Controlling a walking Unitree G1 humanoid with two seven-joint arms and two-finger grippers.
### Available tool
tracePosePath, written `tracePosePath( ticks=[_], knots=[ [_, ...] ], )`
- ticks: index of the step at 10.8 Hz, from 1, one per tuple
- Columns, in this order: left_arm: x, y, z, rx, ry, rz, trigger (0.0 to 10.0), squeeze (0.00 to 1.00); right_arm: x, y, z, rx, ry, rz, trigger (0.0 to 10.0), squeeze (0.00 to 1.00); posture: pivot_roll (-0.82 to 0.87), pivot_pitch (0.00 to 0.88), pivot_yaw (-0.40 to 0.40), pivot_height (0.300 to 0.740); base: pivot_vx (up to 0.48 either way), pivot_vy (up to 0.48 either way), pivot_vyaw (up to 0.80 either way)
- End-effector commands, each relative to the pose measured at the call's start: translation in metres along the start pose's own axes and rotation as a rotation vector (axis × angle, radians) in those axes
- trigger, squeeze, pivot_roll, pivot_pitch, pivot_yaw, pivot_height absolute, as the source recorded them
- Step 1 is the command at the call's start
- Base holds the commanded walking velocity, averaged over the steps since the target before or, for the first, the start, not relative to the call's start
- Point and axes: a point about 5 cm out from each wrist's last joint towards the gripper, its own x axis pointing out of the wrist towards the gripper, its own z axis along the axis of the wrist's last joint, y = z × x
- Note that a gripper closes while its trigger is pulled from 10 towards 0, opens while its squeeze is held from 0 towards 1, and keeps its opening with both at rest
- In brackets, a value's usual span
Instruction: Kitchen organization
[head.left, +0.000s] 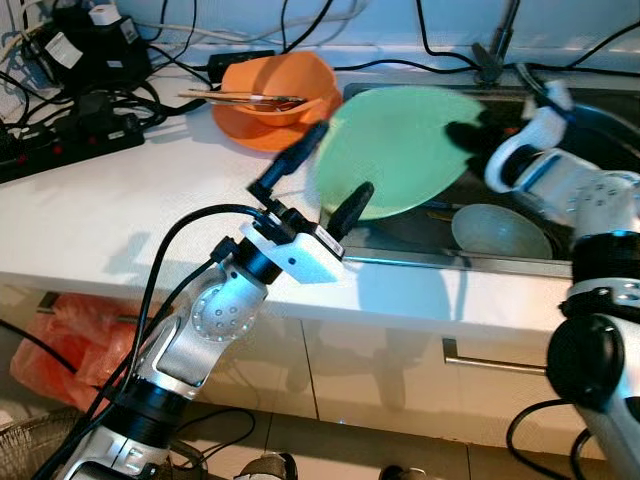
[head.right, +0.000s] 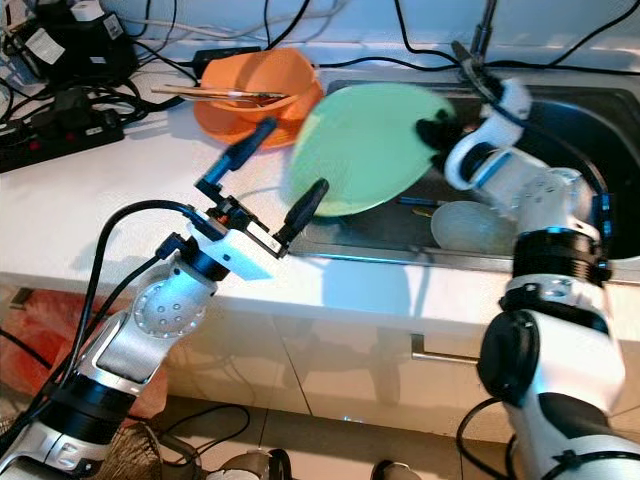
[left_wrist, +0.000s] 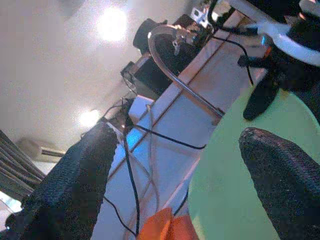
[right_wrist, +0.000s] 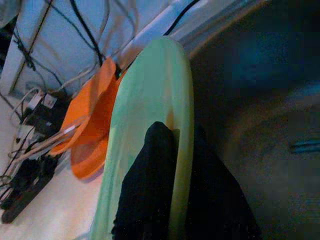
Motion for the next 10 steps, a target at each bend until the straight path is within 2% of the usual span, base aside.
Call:
tracePosePath(
  ticks=[1, 3, 4, 5, 6, 8, 9, 10],
  knots=[
    [-0.002, 0.002, 0.0, -0.012, 0.01, 0.001, 10.0, 1.0, -0.002, 0.001, 0.013, -0.007, -0.051, -0.014, 0.0, 0.0, 0.03, 0.126, 0.074, 0.74, 0.0, 0.0, 0.0],
    [-0.001, 0.005, 0.0, -0.045, 0.032, 0.013, 10.0, 1.0, -0.008, -0.008, 0.023, -0.005, -0.093, -0.042, 0.0, 0.0, 0.03, 0.126, 0.074, 0.74, 0.0, 0.0, 0.0],
    [-0.002, 0.009, -0.003, -0.108, 0.071, 0.049, 10.0, 1.0, -0.01, -0.014, 0.026, -0.013, -0.116, -0.072, 0.0, 0.0, 0.03, 0.126, 0.081, 0.74, 0.0, 0.0, 0.0],
    [0.0, 0.008, -0.006, -0.197, 0.106, 0.05, 10.0, 1.0, -0.011, -0.02, 0.027, -0.071, -0.126, -0.11, 0.0, 0.0, 0.03, 0.128, 0.084, 0.74, 0.0, 0.0, 0.0],
    [0.003, 0.005, -0.006, -0.286, 0.117, 0.021, 10.0, 1.0, -0.011, -0.026, 0.026, -0.181, -0.131, -0.162, 0.0, 0.0, 0.03, 0.128, 0.084, 0.74, 0.0, 0.0, 0.0],
    [0.009, 0.006, -0.003, -0.303, 0.106, 0.017, 10.0, 1.0, -0.009, -0.037, 0.018, -0.297, -0.11, -0.211, 0.0, 0.0, 0.04, 0.13, 0.082, 0.74, 0.0, 0.0, 0.0],
    [0.014, 0.005, -0.001, -0.341, 0.111, 0.001, 10.0, 1.0, -0.007, -0.042, 0.015, -0.341, -0.106, -0.232, 0.0, 0.0, 0.04, 0.132, 0.086, 0.74, 0.0, 0.0, 0.0],
    [0.017, 0.005, -0.002, -0.419, 0.143, -0.011, 10.0, 1.0, -0.006, -0.045, 0.012, -0.411, -0.101, -0.247, 0.0, 0.0, 0.04, 0.133, 0.091, 0.74, 0.0, 0.0, 0.0]
  ],
)
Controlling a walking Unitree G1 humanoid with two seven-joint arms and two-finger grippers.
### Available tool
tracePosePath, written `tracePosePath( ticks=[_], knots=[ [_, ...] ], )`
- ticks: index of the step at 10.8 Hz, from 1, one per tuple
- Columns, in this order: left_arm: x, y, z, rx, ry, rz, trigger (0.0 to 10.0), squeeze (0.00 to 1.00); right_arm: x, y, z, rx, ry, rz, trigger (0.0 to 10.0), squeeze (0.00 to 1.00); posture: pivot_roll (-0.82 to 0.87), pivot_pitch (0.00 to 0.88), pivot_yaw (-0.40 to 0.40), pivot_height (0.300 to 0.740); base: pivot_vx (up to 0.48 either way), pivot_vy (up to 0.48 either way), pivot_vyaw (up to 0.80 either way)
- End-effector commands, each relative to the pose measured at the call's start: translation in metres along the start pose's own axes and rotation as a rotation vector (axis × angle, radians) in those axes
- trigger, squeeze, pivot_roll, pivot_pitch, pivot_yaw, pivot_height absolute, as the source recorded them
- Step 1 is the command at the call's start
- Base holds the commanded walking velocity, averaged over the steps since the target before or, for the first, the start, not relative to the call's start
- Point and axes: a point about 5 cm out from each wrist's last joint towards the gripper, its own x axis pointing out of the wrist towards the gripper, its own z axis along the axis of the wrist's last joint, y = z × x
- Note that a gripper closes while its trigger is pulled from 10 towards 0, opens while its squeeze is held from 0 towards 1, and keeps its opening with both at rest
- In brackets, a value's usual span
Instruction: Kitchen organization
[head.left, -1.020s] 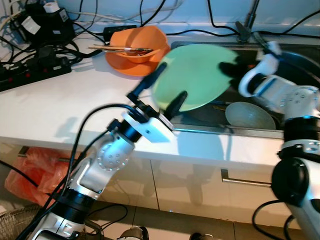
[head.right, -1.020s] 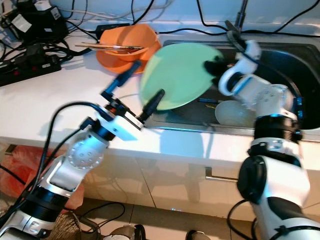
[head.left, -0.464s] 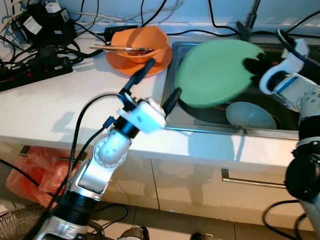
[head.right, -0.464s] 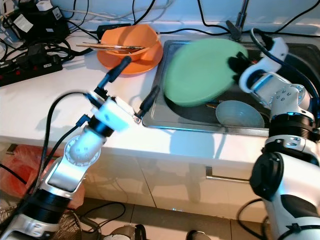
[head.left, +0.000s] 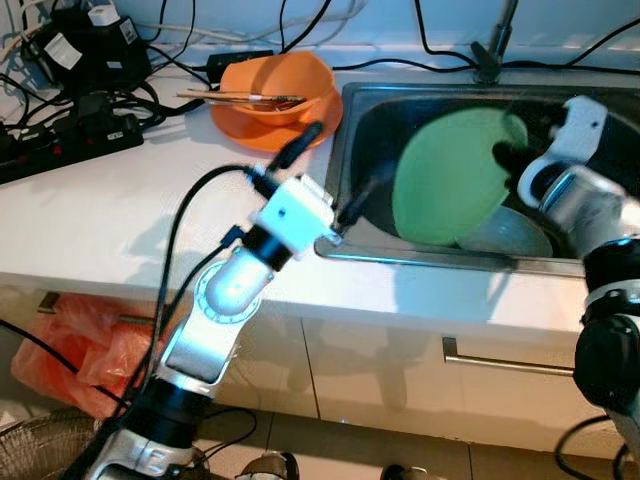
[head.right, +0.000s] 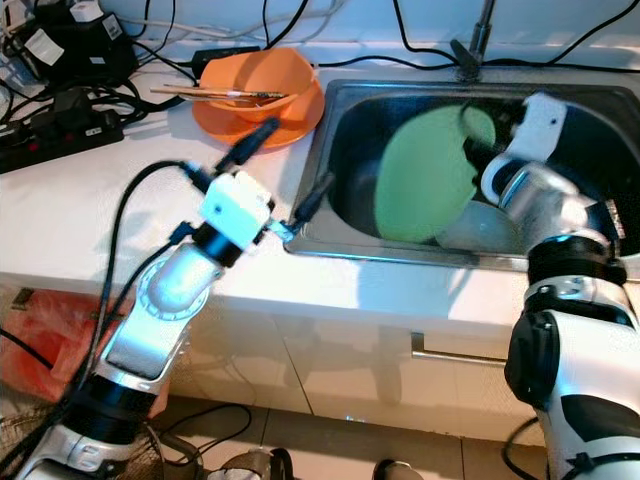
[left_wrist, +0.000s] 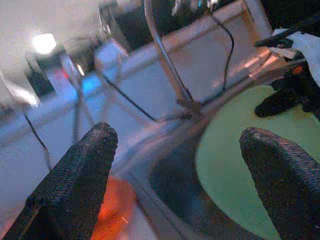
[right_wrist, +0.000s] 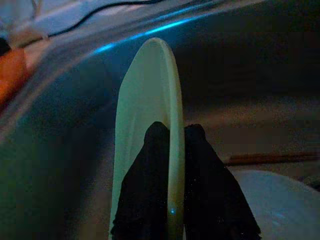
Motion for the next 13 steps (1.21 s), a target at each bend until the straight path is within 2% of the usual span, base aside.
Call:
tracePosePath(
  ticks=[1, 2, 3, 4, 6, 7, 8, 9, 10, 12, 13],
  knots=[
    [0.003, 0.004, 0.004, -0.043, 0.011, -0.008, 10.0, 1.0, 0.0, -0.001, 0.007, -0.048, -0.036, 0.007, 0.0, 0.0, 0.04, 0.134, 0.095, 0.74, 0.0, 0.0, 0.0],
    [0.008, 0.002, 0.008, -0.019, 0.017, -0.06, 10.0, 1.0, 0.0, -0.005, 0.003, -0.117, -0.029, -0.016, 0.0, 0.0, 0.05, 0.132, 0.103, 0.74, 0.0, 0.0, 0.0],
    [0.014, 0.001, 0.008, -0.041, 0.055, -0.093, 10.0, 1.0, 0.0, -0.008, 0.001, -0.171, -0.026, -0.034, 0.0, 0.0, 0.05, 0.133, 0.105, 0.74, 0.0, 0.0, 0.0],
    [0.018, -0.001, 0.001, -0.108, 0.171, -0.16, 10.0, 1.0, 0.001, -0.01, -0.001, -0.235, -0.019, -0.045, 0.0, 0.0, 0.05, 0.134, 0.109, 0.74, 0.0, 0.0, 0.0],
    [0.019, -0.002, -0.004, -0.17, 0.273, -0.207, 10.0, 1.0, 0.003, -0.008, -0.007, -0.323, 0.003, -0.033, 0.0, 0.0, 0.07, 0.133, 0.121, 0.74, 0.0, 0.0, 0.0],
    [0.019, -0.001, -0.006, -0.231, 0.331, -0.228, 10.0, 0.91, 0.005, -0.002, -0.013, -0.406, 0.022, -0.001, 0.0, 0.0, 0.07, 0.132, 0.13, 0.74, 0.0, 0.0, 0.0],
    [0.019, 0.0, -0.006, -0.23, 0.348, -0.241, 10.0, 0.87, 0.006, 0.0, -0.014, -0.442, 0.025, 0.012, 2.6, 0.0, 0.07, 0.131, 0.135, 0.74, 0.0, 0.0, 0.0],
    [0.02, 0.001, -0.005, -0.226, 0.363, -0.256, 10.0, 0.85, 0.007, 0.004, -0.016, -0.481, 0.028, 0.028, 8.7, 0.0, 0.08, 0.13, 0.139, 0.74, 0.0, 0.0, 0.0],
    [0.02, 0.0, -0.004, -0.239, 0.378, -0.269, 10.0, 0.83, 0.008, 0.008, -0.018, -0.519, 0.028, 0.047, 10.0, 0.0, 0.08, 0.133, 0.141, 0.74, 0.0, 0.0, 0.0],
    [0.019, -0.002, -0.002, -0.291, 0.408, -0.276, 10.0, 0.83, 0.008, 0.007, -0.021, -0.554, 0.043, 0.049, 10.0, 0.0, 0.08, 0.138, 0.14, 0.74, 0.0, 0.0, 0.0],
    [0.018, 0.0, -0.002, -0.295, 0.415, -0.278, 10.0, 0.82, 0.008, 0.006, -0.022, -0.564, 0.044, 0.047, 10.0, 0.31, 0.08, 0.138, 0.139, 0.74, 0.0, 0.0, 0.0]
  ],
)
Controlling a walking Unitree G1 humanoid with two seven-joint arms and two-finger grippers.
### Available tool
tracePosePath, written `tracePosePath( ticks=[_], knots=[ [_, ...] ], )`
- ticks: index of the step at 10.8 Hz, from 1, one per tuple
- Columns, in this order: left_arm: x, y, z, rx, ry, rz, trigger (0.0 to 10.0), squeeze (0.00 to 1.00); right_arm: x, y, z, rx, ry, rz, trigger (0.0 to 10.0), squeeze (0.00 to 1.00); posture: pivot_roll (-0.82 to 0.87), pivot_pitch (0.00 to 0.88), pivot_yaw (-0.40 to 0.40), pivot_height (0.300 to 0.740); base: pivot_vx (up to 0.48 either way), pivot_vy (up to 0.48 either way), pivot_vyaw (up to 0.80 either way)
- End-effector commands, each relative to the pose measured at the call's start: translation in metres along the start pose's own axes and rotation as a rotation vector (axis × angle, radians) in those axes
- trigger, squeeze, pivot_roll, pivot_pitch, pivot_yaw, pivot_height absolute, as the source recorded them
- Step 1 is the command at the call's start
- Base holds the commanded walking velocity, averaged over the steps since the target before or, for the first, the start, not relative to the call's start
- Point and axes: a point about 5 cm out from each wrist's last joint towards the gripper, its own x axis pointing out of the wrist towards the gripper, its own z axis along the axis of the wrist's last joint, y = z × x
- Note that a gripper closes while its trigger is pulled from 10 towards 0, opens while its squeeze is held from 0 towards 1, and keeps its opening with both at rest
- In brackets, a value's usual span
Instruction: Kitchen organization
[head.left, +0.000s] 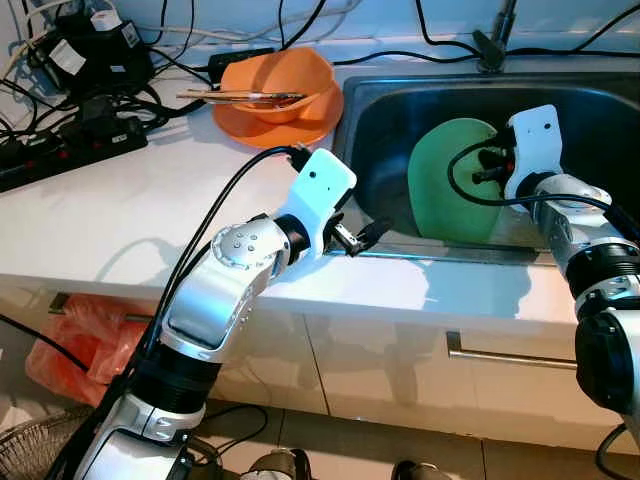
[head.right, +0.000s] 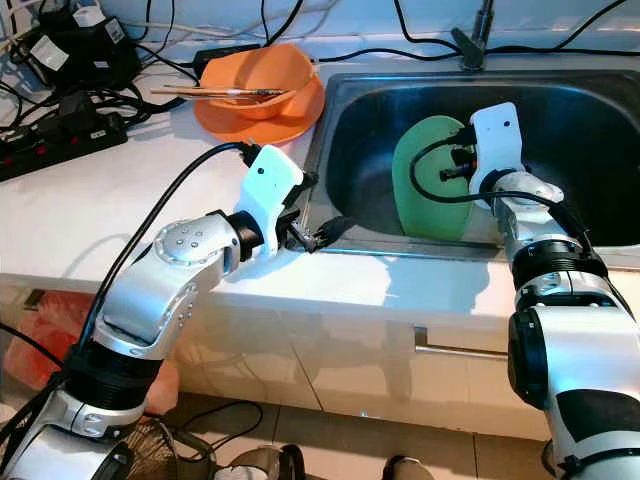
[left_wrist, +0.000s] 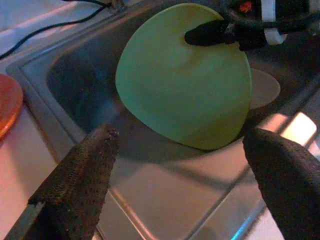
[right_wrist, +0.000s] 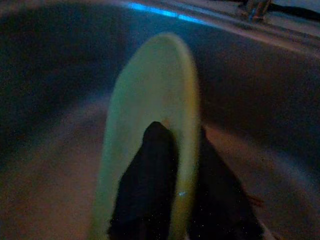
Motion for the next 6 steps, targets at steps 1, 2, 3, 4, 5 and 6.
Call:
tracePosePath(
  ticks=[1, 2, 3, 4, 5, 6],
  knots=[
    [-0.0033, 0.0053, 0.0055, 0.006, -0.007, 0.007, 10.0, 0.82, 0.0001, 0.0028, -0.0095, -0.036, 0.05, 0.01, 10.0, 1.0, 0.08, 0.14, 0.14, 0.74, 0.0, 0.0, 0.0],
    [-0.0037, 0.0055, 0.0053, 0.002, 0.0, 0.009, 10.0, 0.82, -0.0005, 0.0017, -0.0114, -0.053, 0.055, 0.003, 10.0, 1.0, 0.08, 0.142, 0.139, 0.74, 0.0, 0.0, 0.0],
    [-0.004, 0.0064, 0.0049, -0.017, -0.005, 0.023, 10.0, 0.82, -0.0009, 0.001, -0.0124, -0.049, 0.056, 0.001, 10.0, 1.0, 0.08, 0.143, 0.139, 0.74, 0.0, 0.0, 0.0],
    [-0.005, 0.0101, 0.0044, -0.04, -0.003, 0.04, 10.0, 0.82, -0.0019, -0.0022, -0.0133, -0.026, 0.056, -0.01, 10.0, 1.0, 0.08, 0.143, 0.138, 0.74, 0.0, 0.0, 0.0],
    [-0.0058, 0.0126, 0.0034, -0.037, -0.001, 0.049, 10.0, 0.82, -0.0024, -0.0042, -0.0132, -0.021, 0.056, -0.02, 10.0, 1.0, 0.08, 0.143, 0.138, 0.74, 0.0, 0.0, 0.0],
    [-0.0061, 0.0126, 0.0024, -0.03, 0.003, 0.049, 10.0, 0.82, -0.0028, -0.0055, -0.0135, -0.024, 0.058, -0.029, 10.0, 1.0, 0.08, 0.143, 0.138, 0.74, 0.0, 0.0, 0.0]
  ],
)
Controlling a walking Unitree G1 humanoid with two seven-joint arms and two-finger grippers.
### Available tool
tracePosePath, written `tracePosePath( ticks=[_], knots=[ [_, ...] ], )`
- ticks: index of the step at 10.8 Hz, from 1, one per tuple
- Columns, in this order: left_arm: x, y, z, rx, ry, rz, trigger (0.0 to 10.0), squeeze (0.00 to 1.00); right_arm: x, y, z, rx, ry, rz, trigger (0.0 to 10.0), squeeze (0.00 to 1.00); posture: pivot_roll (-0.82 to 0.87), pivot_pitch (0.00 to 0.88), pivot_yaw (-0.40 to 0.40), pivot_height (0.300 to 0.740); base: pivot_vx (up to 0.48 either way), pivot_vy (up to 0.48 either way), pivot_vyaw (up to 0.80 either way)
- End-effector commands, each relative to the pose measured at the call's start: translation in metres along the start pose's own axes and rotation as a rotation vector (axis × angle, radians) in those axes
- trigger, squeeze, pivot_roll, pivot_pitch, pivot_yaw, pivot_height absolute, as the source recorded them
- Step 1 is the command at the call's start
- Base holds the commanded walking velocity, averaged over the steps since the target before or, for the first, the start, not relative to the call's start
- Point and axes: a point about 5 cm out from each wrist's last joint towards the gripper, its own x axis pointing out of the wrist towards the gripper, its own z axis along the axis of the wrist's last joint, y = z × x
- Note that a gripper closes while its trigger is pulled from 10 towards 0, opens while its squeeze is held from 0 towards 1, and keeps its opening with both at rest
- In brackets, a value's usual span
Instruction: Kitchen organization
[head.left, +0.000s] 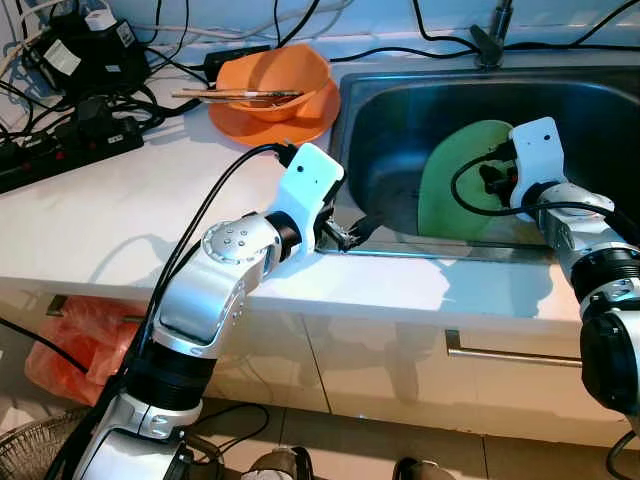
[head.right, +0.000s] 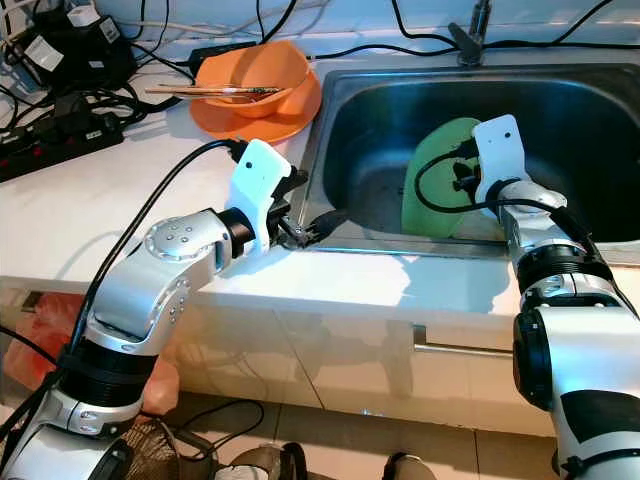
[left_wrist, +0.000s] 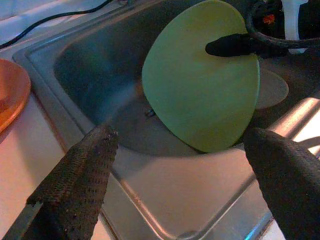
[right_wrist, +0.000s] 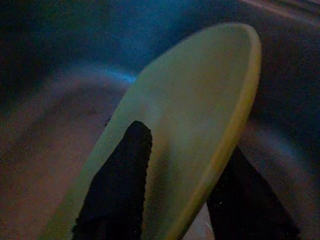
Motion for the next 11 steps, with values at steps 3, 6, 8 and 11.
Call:
tracePosePath(
  ticks=[3, 6, 8, 11],
  knots=[
    [-0.001, 0.0, -0.002, -0.012, 0.018, 0.0, 10.0, 0.83, -0.002, -0.009, 0.006, -0.024, -0.035, -0.033, 10.0, 1.0, 0.07, 0.145, 0.12, 0.74, 0.0, 0.0, 0.0],
    [0.0, -0.001, -0.003, -0.037, 0.01, 0.004, 10.0, 0.82, -0.004, -0.015, 0.017, -0.024, -0.09, -0.05, 10.0, 1.0, 0.06, 0.143, 0.115, 0.74, 0.0, 0.0, 0.0],
    [-0.002, 0.0, -0.005, -0.045, 0.016, 0.008, 10.0, 0.83, -0.004, -0.016, 0.019, -0.023, -0.103, -0.056, 10.0, 1.0, 0.07, 0.143, 0.114, 0.74, 0.0, 0.0, 0.0],
    [-0.004, 0.003, -0.006, -0.05, 0.019, 0.026, 10.0, 0.83, -0.009, -0.029, 0.033, -0.059, -0.158, -0.116, 10.0, 1.0, 0.06, 0.138, 0.112, 0.74, 0.0, 0.0, 0.0]
  ],
)
